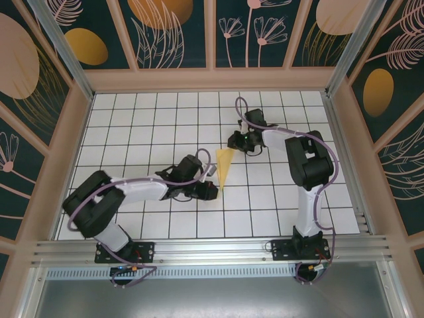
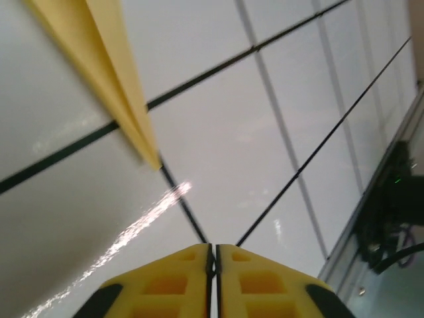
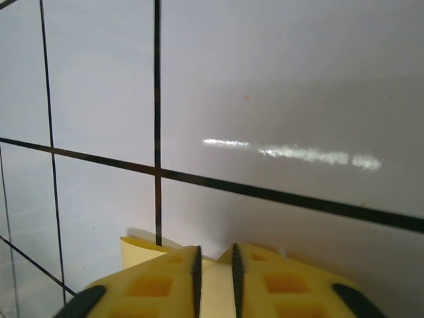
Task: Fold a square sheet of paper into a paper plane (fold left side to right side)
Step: Fold the wing for the fifth time at the center of the table, then move the paper plane to the center of the table.
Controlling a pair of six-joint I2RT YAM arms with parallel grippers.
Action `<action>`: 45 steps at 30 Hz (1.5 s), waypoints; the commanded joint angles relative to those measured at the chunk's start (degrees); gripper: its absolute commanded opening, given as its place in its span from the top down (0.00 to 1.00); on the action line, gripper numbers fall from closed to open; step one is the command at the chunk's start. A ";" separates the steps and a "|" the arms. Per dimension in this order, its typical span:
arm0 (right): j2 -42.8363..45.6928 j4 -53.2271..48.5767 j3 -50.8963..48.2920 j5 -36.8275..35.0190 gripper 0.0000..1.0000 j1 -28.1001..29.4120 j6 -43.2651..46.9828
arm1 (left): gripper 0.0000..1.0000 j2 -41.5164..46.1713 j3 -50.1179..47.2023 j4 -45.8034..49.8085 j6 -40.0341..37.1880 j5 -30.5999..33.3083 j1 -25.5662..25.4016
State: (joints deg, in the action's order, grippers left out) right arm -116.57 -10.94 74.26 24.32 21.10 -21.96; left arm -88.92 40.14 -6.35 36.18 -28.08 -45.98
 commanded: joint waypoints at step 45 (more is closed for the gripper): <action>23.37 7.87 -26.98 6.11 1.00 5.65 -6.61 | 0.40 24.77 -5.37 -3.06 7.59 48.06 1.74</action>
State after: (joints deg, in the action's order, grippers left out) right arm -91.48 -7.03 50.72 25.96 29.30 -28.88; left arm -64.86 35.73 -10.02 43.62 18.68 -44.51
